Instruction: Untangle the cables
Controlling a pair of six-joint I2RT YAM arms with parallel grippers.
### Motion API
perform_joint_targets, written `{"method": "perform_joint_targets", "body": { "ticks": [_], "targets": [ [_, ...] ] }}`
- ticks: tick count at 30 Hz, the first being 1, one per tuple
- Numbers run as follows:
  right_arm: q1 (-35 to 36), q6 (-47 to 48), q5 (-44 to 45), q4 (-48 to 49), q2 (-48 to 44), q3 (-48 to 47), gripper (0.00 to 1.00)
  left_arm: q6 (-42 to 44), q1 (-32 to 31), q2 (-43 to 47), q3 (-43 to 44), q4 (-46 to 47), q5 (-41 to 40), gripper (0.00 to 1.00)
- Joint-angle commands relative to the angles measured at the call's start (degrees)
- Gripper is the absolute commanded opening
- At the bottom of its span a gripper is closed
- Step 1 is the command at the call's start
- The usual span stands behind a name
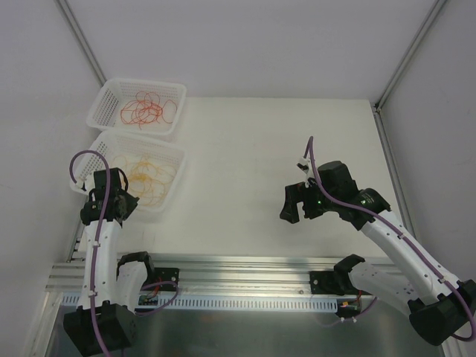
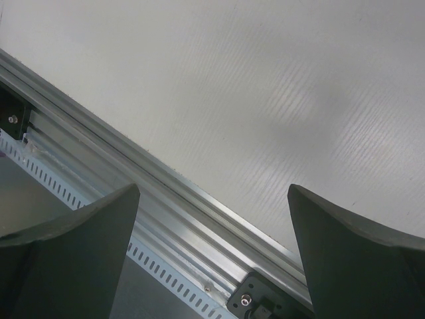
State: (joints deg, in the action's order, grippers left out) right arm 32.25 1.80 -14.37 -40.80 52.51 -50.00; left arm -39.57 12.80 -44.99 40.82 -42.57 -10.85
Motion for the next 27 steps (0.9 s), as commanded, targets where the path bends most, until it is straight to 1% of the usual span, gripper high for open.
{"method": "perform_joint_targets", "body": {
  "ticks": [1, 8, 14, 16, 18, 19, 20, 24, 25, 27],
  "targets": [
    [0.4, 1.0, -0.1, 0.2, -0.2, -0.6, 1.0, 1.4, 0.2, -0.5, 3.7, -2.9, -1.7, 0.0],
    [0.4, 0.9, -0.3, 0.5, 0.4, -1.2, 1.0, 5.5, 0.2, -1.9, 12.0, -5.7, -3.4, 0.0],
    [0.4, 0.8, -0.6, 0.5, 0.7, -1.4, 1.0, 8.1, 0.1, -6.2, 16.4, -5.1, -0.4, 0.0],
    [0.4, 0.8, -0.7, 0.5, 0.5, -1.3, 1.0, 8.5, 0.1, -8.8, 16.7, -3.3, 2.7, 0.04],
    [0.3, 0.7, -0.7, 0.5, 0.3, -1.3, 1.0, 8.8, 0.1, -10.5, 16.2, 1.0, 5.9, 0.09],
    [0.3, 0.7, -0.7, 0.4, 0.2, -1.3, 1.0, 9.0, 0.0, -12.7, 15.8, 2.4, 6.5, 0.1],
    [0.3, 0.7, -0.6, 0.2, 0.0, -1.3, 1.0, 9.3, 0.0, -14.0, 15.5, 5.7, 7.0, 0.11],
    [0.4, 1.2, 0.9, -1.0, -0.3, -2.3, 0.99, 11.4, 0.1, -22.1, 16.7, 10.9, 9.1, 0.14],
    [0.3, 1.3, 1.4, -1.3, -0.3, -2.6, 1.0, 12.0, 0.1, -25.3, 18.7, 11.1, 9.9, 0.19],
    [0.3, 1.5, 2.2, -2.5, -0.5, -3.8, 1.0, 12.4, 0.1, -27.1, 20.8, 10.9, 12.2, 0.26]
  ]
}}
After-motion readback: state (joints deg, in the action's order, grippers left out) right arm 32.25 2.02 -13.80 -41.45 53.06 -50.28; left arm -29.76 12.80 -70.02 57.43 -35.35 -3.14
